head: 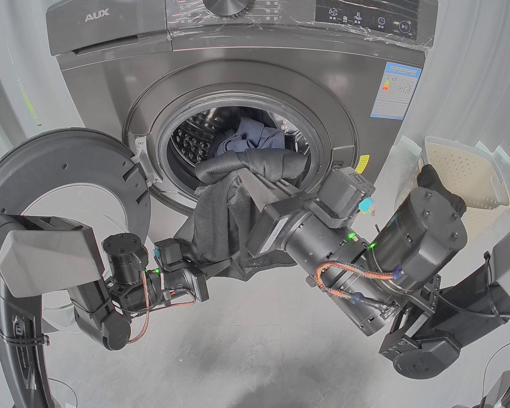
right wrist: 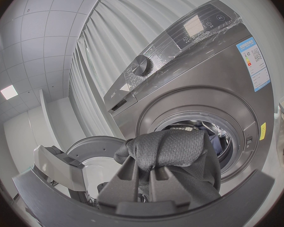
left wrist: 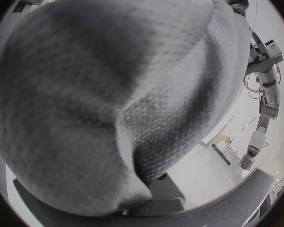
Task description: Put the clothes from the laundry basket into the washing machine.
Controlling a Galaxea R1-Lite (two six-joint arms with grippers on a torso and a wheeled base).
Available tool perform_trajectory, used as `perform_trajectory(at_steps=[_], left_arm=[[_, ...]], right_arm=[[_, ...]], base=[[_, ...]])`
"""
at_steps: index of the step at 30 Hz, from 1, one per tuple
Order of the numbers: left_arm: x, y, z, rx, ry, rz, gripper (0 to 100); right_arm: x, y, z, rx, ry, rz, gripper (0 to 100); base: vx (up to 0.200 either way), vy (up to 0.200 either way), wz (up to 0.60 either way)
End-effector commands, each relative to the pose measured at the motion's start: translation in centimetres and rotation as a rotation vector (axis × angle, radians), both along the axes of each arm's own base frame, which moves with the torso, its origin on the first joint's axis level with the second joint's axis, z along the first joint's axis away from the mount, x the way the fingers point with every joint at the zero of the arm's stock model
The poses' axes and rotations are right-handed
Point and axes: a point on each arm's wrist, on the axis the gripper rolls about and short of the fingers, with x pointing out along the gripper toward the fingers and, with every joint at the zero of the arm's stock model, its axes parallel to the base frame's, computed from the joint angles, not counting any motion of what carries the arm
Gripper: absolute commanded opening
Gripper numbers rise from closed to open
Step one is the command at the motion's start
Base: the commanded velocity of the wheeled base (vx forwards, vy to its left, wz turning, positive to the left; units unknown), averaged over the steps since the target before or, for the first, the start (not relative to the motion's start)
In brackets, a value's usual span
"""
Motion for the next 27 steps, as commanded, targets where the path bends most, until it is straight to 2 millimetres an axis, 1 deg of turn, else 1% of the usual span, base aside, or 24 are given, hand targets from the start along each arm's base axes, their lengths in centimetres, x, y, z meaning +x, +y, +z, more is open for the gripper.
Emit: perform_trajectory(at_steps=[1,3,4,5,6,8,9,10,11,12,13,16,20,25,26,27], left_arm=[[-1.5,0.4,2.0,-0.01,-0.023,-0.006,0],[-3.5,0.9,3.5,-0.013,-0.033,-0.02,0],[-3.5,0.9,3.5,-0.013,-0.033,-0.02,0],[-4.6,1.0,4.2,-0.015,-0.04,-0.033,0],[-6.3,1.2,5.3,-0.019,-0.051,-0.05,0],[-8.3,1.4,6.3,-0.025,-0.061,-0.07,0],[-8.7,1.5,6.5,-0.026,-0.065,-0.074,0],[-9.9,1.7,7.3,-0.033,-0.08,-0.089,0],[-10.6,1.8,7.7,-0.039,-0.092,-0.097,0],[-10.9,1.8,7.8,-0.04,-0.092,-0.1,0],[-11.9,1.8,8.4,-0.051,-0.108,-0.121,0],[-12.6,1.7,9.0,-0.058,-0.133,-0.143,0],[-13.2,1.7,9.8,-0.075,-0.159,-0.157,0],[-13.2,1.7,10.1,-0.082,-0.175,-0.157,0],[-13.2,1.7,10.2,-0.085,-0.18,-0.155,0],[-13.1,1.6,10.3,-0.087,-0.184,-0.156,0]], right_arm=[[0.3,-0.1,-0.1,-0.002,0.003,-0.008,0],[0.8,-0.1,-0.7,-0.013,0.013,-0.018,0],[0.8,-0.1,-0.7,-0.013,0.013,-0.018,0],[1.1,-0.1,-1.0,-0.02,0.021,-0.025,0],[1.4,-0.1,-1.6,-0.031,0.032,-0.027,0],[1.6,0.0,-2.4,-0.052,0.046,-0.028,0],[1.6,0.0,-2.5,-0.054,0.048,-0.028,0],[1.7,0.1,-3.0,-0.066,0.056,-0.026,0],[1.8,0.2,-3.3,-0.071,0.06,-0.028,0],[1.8,0.2,-3.4,-0.072,0.06,-0.026,0],[2.1,0.3,-4.0,-0.086,0.068,-0.031,0],[2.5,0.5,-4.9,-0.104,0.084,-0.034,0],[2.7,0.8,-5.7,-0.118,0.094,-0.033,0],[2.8,1.0,-6.4,-0.129,0.111,-0.029,0],[2.8,1.0,-6.6,-0.134,0.115,-0.029,100],[2.8,1.1,-6.8,-0.139,0.119,-0.029,100]], base=[[0.0,0.0,0.0],[0.0,0.0,0.0],[0.0,0.0,0.0],[0.0,0.0,0.0],[0.0,0.0,0.0],[0.0,0.0,0.0],[0.0,0.0,0.0],[0.0,0.0,0.0],[0.0,0.0,0.0],[0.0,0.0,0.0],[0.0,0.0,0.0],[0.0,0.0,0.0],[0.0,0.0,0.0],[0.0,0.0,0.0],[0.0,0.0,0.0],[0.0,0.0,0.0]])
